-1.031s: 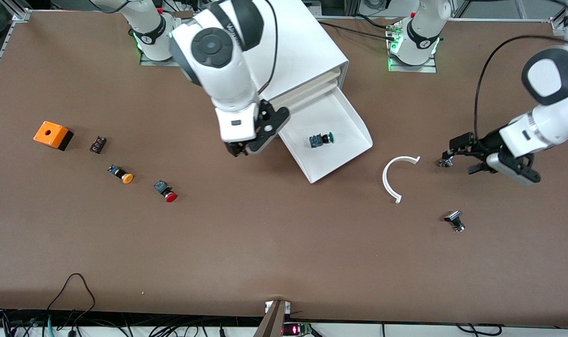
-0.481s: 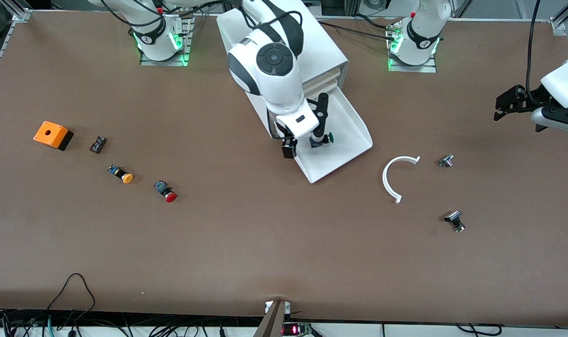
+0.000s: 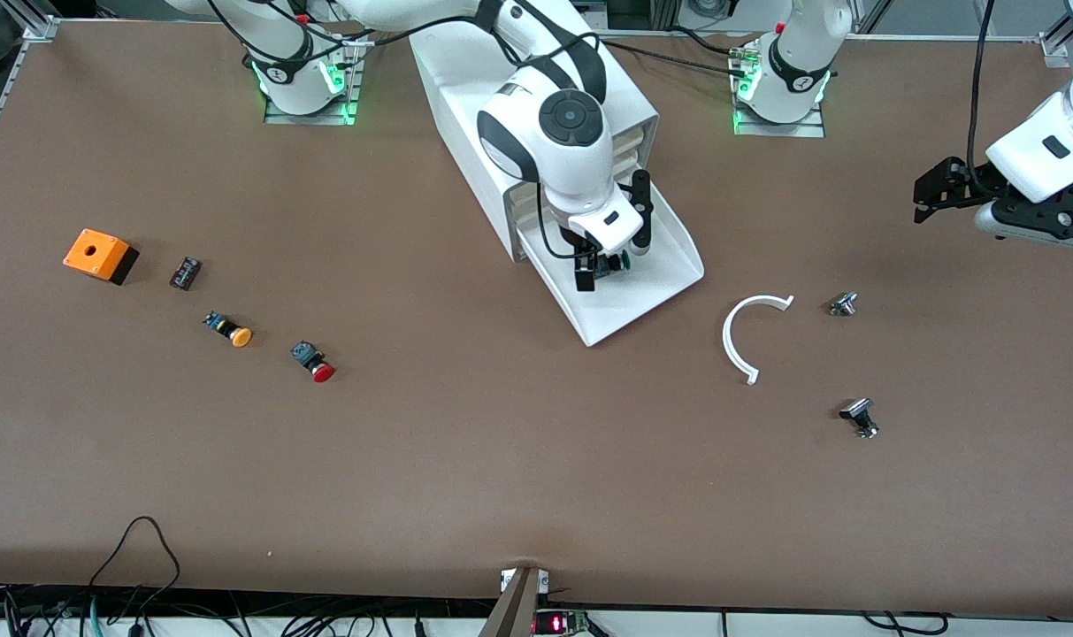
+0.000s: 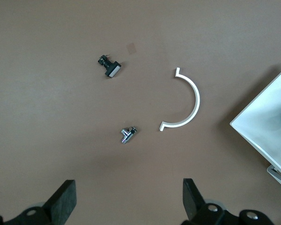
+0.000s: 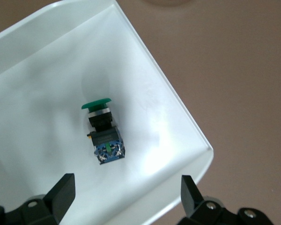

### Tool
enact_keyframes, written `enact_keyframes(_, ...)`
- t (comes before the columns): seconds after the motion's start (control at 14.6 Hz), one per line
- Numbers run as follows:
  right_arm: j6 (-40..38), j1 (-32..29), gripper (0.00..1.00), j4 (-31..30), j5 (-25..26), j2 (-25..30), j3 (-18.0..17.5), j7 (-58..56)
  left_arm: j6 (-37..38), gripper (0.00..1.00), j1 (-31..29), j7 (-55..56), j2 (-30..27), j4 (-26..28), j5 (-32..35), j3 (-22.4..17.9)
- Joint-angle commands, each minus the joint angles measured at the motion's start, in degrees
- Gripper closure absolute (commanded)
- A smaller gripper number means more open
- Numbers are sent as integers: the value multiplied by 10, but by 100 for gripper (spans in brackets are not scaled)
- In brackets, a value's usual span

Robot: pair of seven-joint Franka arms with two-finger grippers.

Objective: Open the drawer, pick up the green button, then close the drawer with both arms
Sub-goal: 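Lower the right gripper onto the green button inside the drawer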

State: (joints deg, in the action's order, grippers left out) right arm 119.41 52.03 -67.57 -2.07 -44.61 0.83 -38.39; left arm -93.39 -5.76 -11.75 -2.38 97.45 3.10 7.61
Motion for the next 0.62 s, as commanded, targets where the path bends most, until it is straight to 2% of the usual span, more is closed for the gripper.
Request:
enact_keyframes(0.0,13,22,0,30,28,-42,9,-8,25,0,1,15,11,-21,13,0)
enact_keyframes(0.21,12,27,0,28,51,-57,8,-9,25,0,-4,23,11,-22,7,-2)
enact_keyframes(0.55,35,30,0,29,53,-81,8,-7,25,0,-5,23,12,-24,2,-3)
